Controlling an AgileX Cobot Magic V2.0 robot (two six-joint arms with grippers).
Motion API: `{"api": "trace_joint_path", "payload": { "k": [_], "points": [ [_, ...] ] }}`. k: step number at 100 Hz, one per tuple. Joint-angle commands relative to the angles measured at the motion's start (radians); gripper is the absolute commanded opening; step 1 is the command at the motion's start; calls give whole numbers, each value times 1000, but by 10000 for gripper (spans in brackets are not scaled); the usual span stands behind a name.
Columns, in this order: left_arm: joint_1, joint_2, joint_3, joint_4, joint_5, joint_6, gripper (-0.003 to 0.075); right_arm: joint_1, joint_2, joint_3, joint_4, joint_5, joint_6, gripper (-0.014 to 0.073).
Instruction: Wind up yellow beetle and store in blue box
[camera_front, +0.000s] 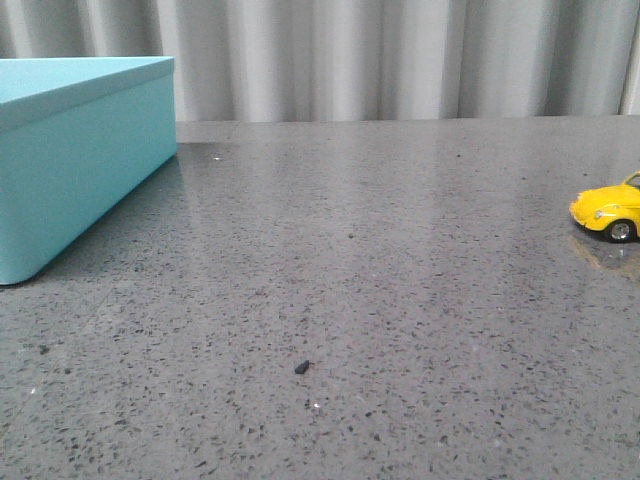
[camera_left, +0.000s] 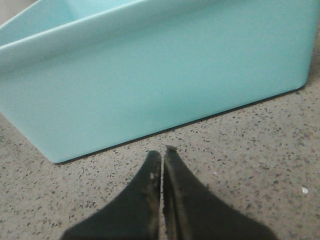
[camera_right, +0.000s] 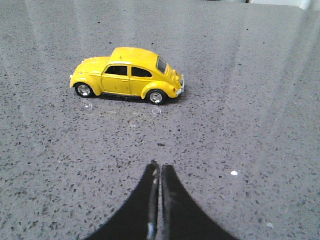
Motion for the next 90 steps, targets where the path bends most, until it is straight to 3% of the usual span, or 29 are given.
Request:
{"api": "trace_joint_path", "payload": {
  "k": [1,28,66,90],
  "points": [
    [-4,-33,26,-5,-55,-8,-21,-5,-15,22,0,-9,-3,-41],
    [-4,-33,26,-5,-55,-8,-21,-5,-15,22,0,-20,-3,-41],
    [-4,-33,26,-5,-55,-8,-21,-5,-15,22,-2,-383,-3,-41],
    [-4,-33,26,-5,-55,-8,-21,-5,-15,22,1,-399,-3,-41]
  ]
}}
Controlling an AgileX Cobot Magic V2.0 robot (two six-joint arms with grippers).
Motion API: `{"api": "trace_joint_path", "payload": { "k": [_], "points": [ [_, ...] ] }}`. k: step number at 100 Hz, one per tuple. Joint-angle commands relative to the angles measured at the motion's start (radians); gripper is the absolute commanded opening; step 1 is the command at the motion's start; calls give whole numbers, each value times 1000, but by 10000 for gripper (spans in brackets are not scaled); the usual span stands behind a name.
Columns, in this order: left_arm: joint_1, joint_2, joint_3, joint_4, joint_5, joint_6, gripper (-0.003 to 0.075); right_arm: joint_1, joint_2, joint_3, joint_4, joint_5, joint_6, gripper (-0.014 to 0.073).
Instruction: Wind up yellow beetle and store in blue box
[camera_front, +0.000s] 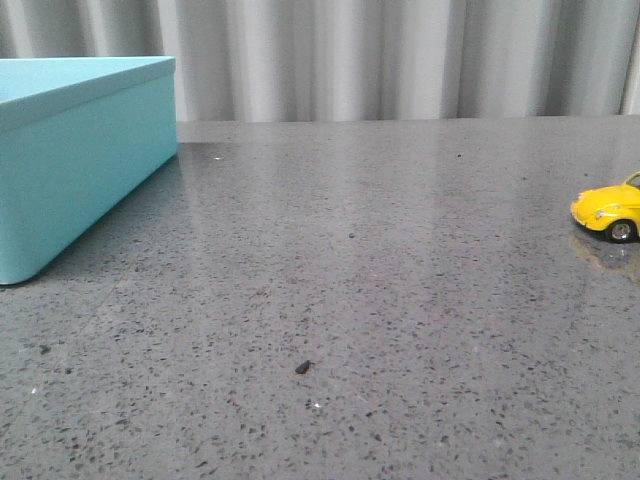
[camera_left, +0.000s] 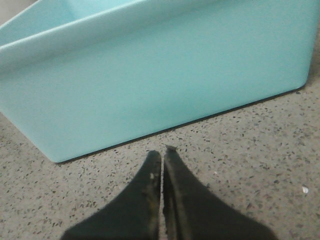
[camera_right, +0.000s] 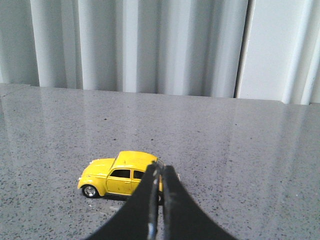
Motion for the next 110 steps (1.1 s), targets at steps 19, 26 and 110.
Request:
{"api": "trace_joint_path", "payload": {
  "k": [19,26,110],
  "points": [
    [-4,-33,26,181,-81,-8,-21,-5,-15,22,1,-89,-3,-41],
    [-4,-33,26,283,-116,-8,-21,-5,-15,22,1,-88,-3,-41],
    [-4,-31,26,-464,-571,-13,-21,-5,-15,15,418,-92,-3,-41]
  ]
}}
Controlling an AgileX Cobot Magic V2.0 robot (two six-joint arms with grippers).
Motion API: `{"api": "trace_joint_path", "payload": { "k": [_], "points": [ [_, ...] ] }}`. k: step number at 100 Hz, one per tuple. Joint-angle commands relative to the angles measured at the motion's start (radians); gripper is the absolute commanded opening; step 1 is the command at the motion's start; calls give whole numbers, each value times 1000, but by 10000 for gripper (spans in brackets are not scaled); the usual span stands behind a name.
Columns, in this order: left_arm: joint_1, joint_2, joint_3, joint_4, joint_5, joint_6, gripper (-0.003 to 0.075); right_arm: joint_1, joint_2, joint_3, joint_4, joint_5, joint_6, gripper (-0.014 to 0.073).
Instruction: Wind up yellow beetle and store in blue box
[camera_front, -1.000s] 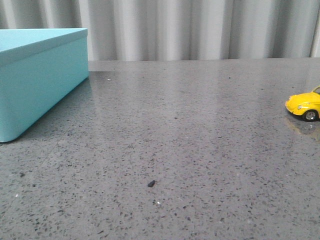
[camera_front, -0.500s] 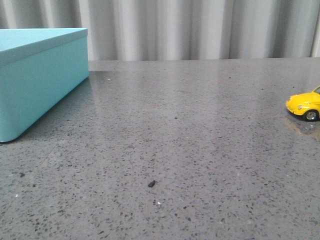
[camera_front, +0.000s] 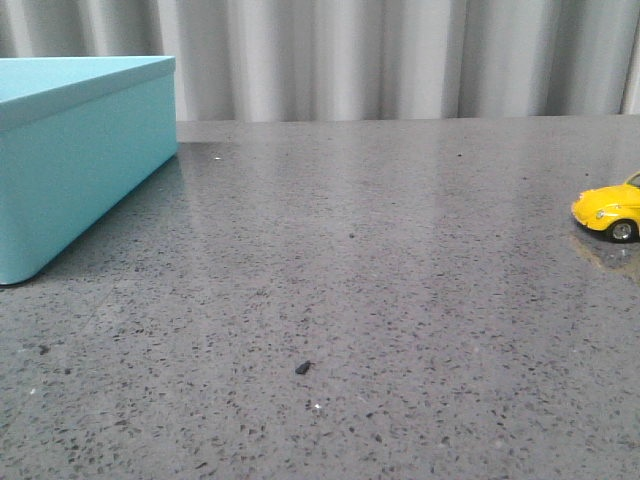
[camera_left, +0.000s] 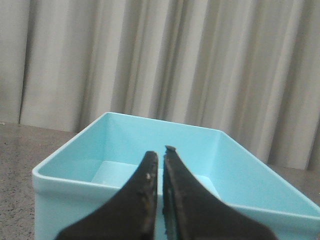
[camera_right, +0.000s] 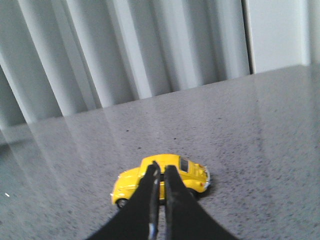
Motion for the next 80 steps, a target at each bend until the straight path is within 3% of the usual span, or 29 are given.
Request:
{"api": "trace_joint_path", "payload": {
  "k": [1,19,32,45,80],
  "points": [
    [-4,-31,26,-10,-71,-11,-21,-5,-15,15,113,-92,-3,-41],
    [-6,-31,-13,-10,-26,-60,-21,-5,-15,-42,151,-92,-3,-41],
    [-6,-12,-87,-5,78,-60,-21,-5,11,-105,151,-92,-3,-41],
    [-6,56,-166,0,193,-58,-21,-3,71,-148,147,-92,-3,-41],
    [-6,259,-319,8,334,-58,-21,-1,165,-154,112,-92,-3,-41]
  ]
}}
